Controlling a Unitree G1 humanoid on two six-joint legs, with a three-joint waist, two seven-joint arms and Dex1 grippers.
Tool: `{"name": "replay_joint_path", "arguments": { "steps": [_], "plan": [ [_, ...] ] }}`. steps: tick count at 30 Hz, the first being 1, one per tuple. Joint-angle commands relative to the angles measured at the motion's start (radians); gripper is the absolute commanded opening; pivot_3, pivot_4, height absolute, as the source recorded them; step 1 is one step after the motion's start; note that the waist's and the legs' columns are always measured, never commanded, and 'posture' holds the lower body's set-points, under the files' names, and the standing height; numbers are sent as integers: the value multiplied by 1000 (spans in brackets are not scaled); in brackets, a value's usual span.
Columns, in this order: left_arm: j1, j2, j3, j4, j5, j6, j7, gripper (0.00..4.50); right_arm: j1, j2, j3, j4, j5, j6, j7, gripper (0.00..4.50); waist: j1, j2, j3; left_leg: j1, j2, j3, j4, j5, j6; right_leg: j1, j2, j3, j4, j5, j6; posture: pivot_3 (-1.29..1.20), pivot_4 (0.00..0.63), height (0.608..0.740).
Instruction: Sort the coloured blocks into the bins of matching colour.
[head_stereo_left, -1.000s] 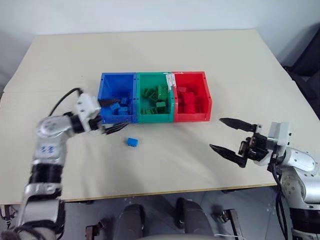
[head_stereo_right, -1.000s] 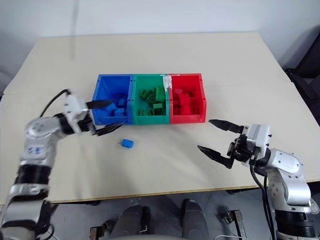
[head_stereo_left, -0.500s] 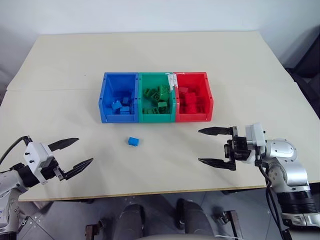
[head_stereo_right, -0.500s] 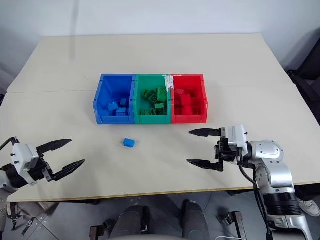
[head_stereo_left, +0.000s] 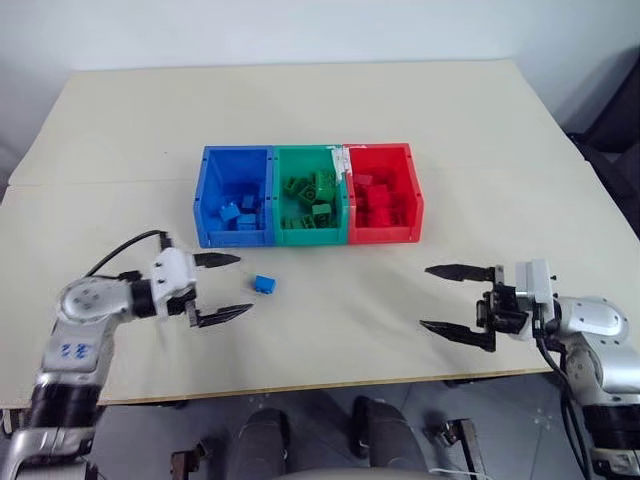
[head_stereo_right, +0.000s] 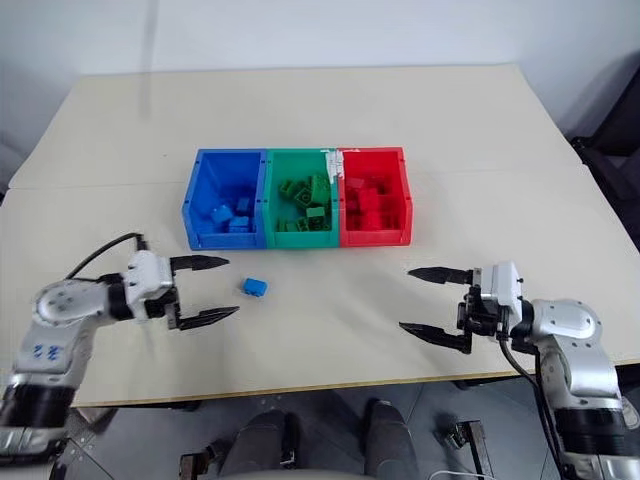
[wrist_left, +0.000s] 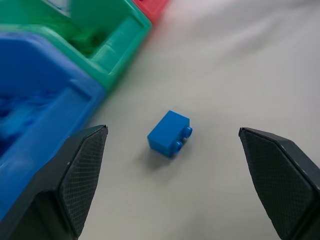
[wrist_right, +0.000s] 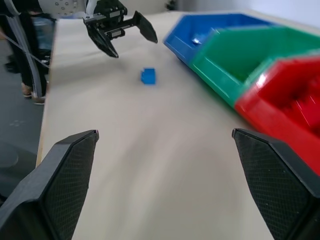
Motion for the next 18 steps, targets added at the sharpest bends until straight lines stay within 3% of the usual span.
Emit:
{"name": "replay_joint_path", "arguments": {
  "steps": [1,6,7,10,18],
  "plan": [
    [-94,-33,-88,160,89,-83,-21,4464,57,-22,-67,-85,26,-3,-33,4500,-2,0,0,0,0,1,0,0,0,0,0,0,0,0,0,0,150,740],
    [-201,-80,-139,343,132,-172,-36,4464,158,-23,-122,-164,39,7,-81,4500,3,0,0,0,0,1,1,0,0,0,0,0,-1,0,1,0,150,740],
    [-215,-87,-143,366,128,-183,-48,4293,175,-22,-131,-176,41,7,-90,4500,3,0,0,1,0,1,1,0,0,0,-1,0,0,0,1,0,150,740],
    [-230,-101,-148,386,108,-194,-88,3607,203,-19,-141,-201,44,8,-110,4500,5,0,0,1,0,1,1,0,0,1,-1,0,-2,0,1,0,150,740],
    [-195,-86,-120,324,59,-141,-128,1098,171,-20,-115,-195,42,10,-120,4500,2,0,0,3,0,0,2,1,1,1,-1,0,-1,1,0,0,150,740]
  ]
}}
